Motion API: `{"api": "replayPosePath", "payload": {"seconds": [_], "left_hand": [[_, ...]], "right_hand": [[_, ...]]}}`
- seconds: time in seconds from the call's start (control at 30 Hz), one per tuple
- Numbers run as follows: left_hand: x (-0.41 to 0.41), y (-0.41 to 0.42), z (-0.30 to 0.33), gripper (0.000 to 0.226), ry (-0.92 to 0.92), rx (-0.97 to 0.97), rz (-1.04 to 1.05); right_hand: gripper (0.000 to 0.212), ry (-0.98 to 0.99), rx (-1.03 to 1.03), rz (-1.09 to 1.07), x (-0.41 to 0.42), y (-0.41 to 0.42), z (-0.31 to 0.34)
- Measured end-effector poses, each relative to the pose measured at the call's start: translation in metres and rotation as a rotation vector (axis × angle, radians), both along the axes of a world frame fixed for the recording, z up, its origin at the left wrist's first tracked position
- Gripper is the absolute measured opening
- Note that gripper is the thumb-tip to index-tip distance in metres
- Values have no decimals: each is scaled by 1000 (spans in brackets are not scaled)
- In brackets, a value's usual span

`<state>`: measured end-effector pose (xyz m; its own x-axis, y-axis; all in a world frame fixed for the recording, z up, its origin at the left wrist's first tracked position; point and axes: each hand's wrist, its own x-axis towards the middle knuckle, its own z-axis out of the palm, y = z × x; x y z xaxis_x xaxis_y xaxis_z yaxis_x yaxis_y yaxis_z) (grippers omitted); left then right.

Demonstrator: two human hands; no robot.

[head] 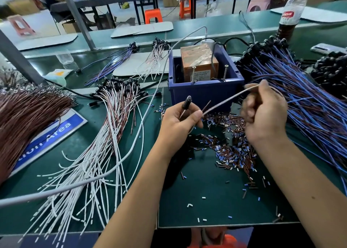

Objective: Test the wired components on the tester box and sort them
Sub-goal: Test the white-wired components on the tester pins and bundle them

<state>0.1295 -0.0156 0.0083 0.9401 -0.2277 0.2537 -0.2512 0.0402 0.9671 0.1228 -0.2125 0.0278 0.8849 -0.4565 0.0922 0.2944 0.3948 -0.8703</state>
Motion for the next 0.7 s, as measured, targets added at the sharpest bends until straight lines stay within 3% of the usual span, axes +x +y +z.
{"api": "replayPosePath", "payload": {"seconds": [0.13, 0.2, 0.33, 0.4, 0.7], "left_hand": [[-2, -2, -1, 14, 2, -1, 6], [-2, -3, 0, 12, 36, -54, 10], [-1, 0, 5, 13, 175, -375, -117], [-2, 3, 7, 15, 230, -430, -179], [-7, 4, 8, 18, 245, -372, -244]], "right_hand": [[35, -32, 130, 35, 0, -7, 5], [38, -99, 2, 165, -4, -6, 7], [41, -140, -512, 495, -14, 9, 5], [43, -117, -684, 606, -18, 20, -1], [48, -27, -762, 732, -16, 25, -8]]}}
